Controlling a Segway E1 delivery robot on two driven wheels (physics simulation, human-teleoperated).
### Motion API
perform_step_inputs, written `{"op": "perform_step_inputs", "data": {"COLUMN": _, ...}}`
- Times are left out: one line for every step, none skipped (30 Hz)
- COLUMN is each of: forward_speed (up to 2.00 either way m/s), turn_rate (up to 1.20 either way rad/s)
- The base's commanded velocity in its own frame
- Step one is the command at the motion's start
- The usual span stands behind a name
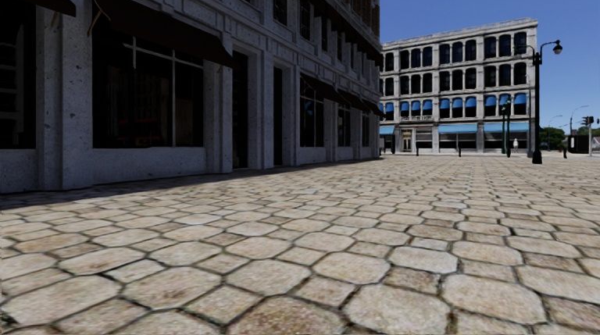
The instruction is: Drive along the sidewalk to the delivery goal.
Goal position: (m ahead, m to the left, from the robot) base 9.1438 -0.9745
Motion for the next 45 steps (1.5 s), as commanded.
{"op": "perform_step_inputs", "data": {"forward_speed": 2.00, "turn_rate": 0.00}}
{"op": "perform_step_inputs", "data": {"forward_speed": 2.00, "turn_rate": 0.00}}
{"op": "perform_step_inputs", "data": {"forward_speed": 2.00, "turn_rate": 0.00}}
{"op": "perform_step_inputs", "data": {"forward_speed": 2.00, "turn_rate": 0.00}}
{"op": "perform_step_inputs", "data": {"forward_speed": 2.00, "turn_rate": -0.11}}
{"op": "perform_step_inputs", "data": {"forward_speed": 2.00, "turn_rate": -0.11}}
{"op": "perform_step_inputs", "data": {"forward_speed": 2.00, "turn_rate": -0.19}}
{"op": "perform_step_inputs", "data": {"forward_speed": 2.00, "turn_rate": -0.21}}
{"op": "perform_step_inputs", "data": {"forward_speed": 2.00, "turn_rate": -0.21}}
{"op": "perform_step_inputs", "data": {"forward_speed": 2.00, "turn_rate": -0.21}}
{"op": "perform_step_inputs", "data": {"forward_speed": 2.00, "turn_rate": -0.21}}
{"op": "perform_step_inputs", "data": {"forward_speed": 2.00, "turn_rate": -0.21}}
{"op": "perform_step_inputs", "data": {"forward_speed": 2.00, "turn_rate": -0.21}}
{"op": "perform_step_inputs", "data": {"forward_speed": 2.00, "turn_rate": -0.21}}
{"op": "perform_step_inputs", "data": {"forward_speed": 2.00, "turn_rate": -0.22}}
{"op": "perform_step_inputs", "data": {"forward_speed": 2.00, "turn_rate": -0.22}}
{"op": "perform_step_inputs", "data": {"forward_speed": 2.00, "turn_rate": -0.27}}
{"op": "perform_step_inputs", "data": {"forward_speed": 2.00, "turn_rate": -0.28}}
{"op": "perform_step_inputs", "data": {"forward_speed": 2.00, "turn_rate": -0.29}}
{"op": "perform_step_inputs", "data": {"forward_speed": 2.00, "turn_rate": -0.29}}
{"op": "perform_step_inputs", "data": {"forward_speed": 2.00, "turn_rate": -0.29}}
{"op": "perform_step_inputs", "data": {"forward_speed": 2.00, "turn_rate": -0.29}}
{"op": "perform_step_inputs", "data": {"forward_speed": 2.00, "turn_rate": -0.17}}
{"op": "perform_step_inputs", "data": {"forward_speed": 2.00, "turn_rate": -0.17}}
{"op": "perform_step_inputs", "data": {"forward_speed": 2.00, "turn_rate": 0.00}}
{"op": "perform_step_inputs", "data": {"forward_speed": 2.00, "turn_rate": 0.00}}
{"op": "perform_step_inputs", "data": {"forward_speed": 2.00, "turn_rate": 0.00}}
{"op": "perform_step_inputs", "data": {"forward_speed": 2.00, "turn_rate": 0.00}}
{"op": "perform_step_inputs", "data": {"forward_speed": 2.00, "turn_rate": 0.00}}
{"op": "perform_step_inputs", "data": {"forward_speed": 2.00, "turn_rate": 0.00}}
{"op": "perform_step_inputs", "data": {"forward_speed": 2.00, "turn_rate": 0.00}}
{"op": "perform_step_inputs", "data": {"forward_speed": 2.00, "turn_rate": 0.00}}
{"op": "perform_step_inputs", "data": {"forward_speed": 2.00, "turn_rate": 0.00}}
{"op": "perform_step_inputs", "data": {"forward_speed": 2.00, "turn_rate": 0.00}}
{"op": "perform_step_inputs", "data": {"forward_speed": 2.00, "turn_rate": 0.00}}
{"op": "perform_step_inputs", "data": {"forward_speed": 2.00, "turn_rate": 0.00}}
{"op": "perform_step_inputs", "data": {"forward_speed": 2.00, "turn_rate": 0.00}}
{"op": "perform_step_inputs", "data": {"forward_speed": 2.00, "turn_rate": 0.00}}
{"op": "perform_step_inputs", "data": {"forward_speed": 2.00, "turn_rate": 0.00}}
{"op": "perform_step_inputs", "data": {"forward_speed": 2.00, "turn_rate": 0.00}}
{"op": "perform_step_inputs", "data": {"forward_speed": 2.00, "turn_rate": 0.00}}
{"op": "perform_step_inputs", "data": {"forward_speed": 2.00, "turn_rate": 0.00}}
{"op": "perform_step_inputs", "data": {"forward_speed": 2.00, "turn_rate": 0.00}}
{"op": "perform_step_inputs", "data": {"forward_speed": 2.00, "turn_rate": 0.00}}
{"op": "perform_step_inputs", "data": {"forward_speed": 2.00, "turn_rate": 0.00}}
